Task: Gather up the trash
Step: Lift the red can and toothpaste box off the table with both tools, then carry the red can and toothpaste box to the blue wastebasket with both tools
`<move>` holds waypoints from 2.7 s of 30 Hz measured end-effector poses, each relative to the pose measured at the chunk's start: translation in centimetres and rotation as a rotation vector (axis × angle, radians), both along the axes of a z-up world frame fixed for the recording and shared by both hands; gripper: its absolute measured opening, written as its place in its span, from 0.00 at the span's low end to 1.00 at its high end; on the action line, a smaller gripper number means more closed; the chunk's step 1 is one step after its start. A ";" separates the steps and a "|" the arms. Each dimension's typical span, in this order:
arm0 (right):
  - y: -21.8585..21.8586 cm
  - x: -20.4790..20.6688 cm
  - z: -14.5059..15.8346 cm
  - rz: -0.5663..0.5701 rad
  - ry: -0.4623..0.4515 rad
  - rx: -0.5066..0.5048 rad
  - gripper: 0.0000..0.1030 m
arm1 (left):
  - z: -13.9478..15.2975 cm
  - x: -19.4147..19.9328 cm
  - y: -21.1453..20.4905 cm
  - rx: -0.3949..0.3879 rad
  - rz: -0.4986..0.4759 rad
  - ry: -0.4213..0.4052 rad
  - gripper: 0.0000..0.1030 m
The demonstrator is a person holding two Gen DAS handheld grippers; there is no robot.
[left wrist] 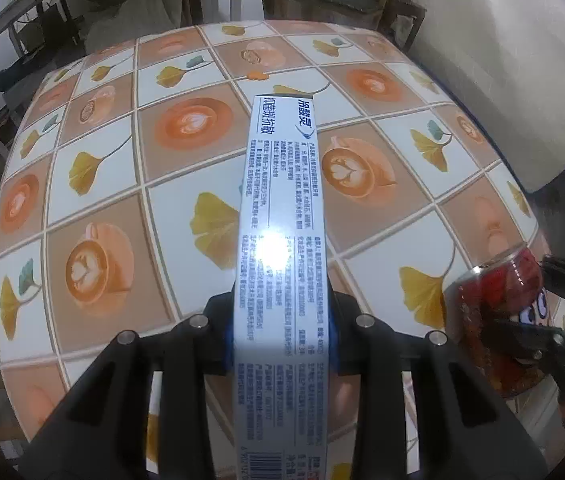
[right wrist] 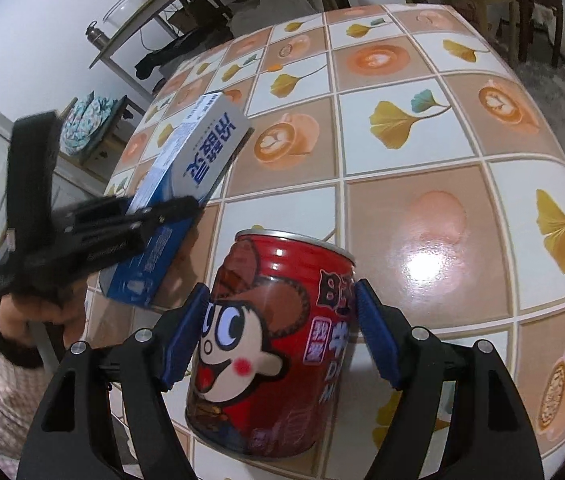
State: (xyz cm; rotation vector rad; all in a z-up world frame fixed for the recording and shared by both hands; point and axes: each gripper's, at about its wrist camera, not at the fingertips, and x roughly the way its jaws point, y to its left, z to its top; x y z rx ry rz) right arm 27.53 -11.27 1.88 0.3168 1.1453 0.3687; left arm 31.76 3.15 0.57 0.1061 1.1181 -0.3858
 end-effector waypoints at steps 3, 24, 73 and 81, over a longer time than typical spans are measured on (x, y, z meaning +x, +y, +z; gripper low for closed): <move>0.1 0.0 -0.2 0.001 0.000 0.013 0.67 | 0.2 -0.9 0.3 -0.033 0.014 -0.010 0.30; -1.1 -3.9 3.0 -0.082 -0.162 0.039 0.64 | 3.0 -6.6 1.2 -0.164 0.071 -0.138 0.30; -17.5 -23.9 5.6 -0.560 -0.406 0.194 0.64 | 10.0 -18.2 -18.3 -0.201 -0.457 -0.339 0.30; -25.7 -32.4 3.3 -0.801 -0.421 0.164 0.64 | 8.6 -22.7 -29.2 -0.241 -0.657 -0.301 0.30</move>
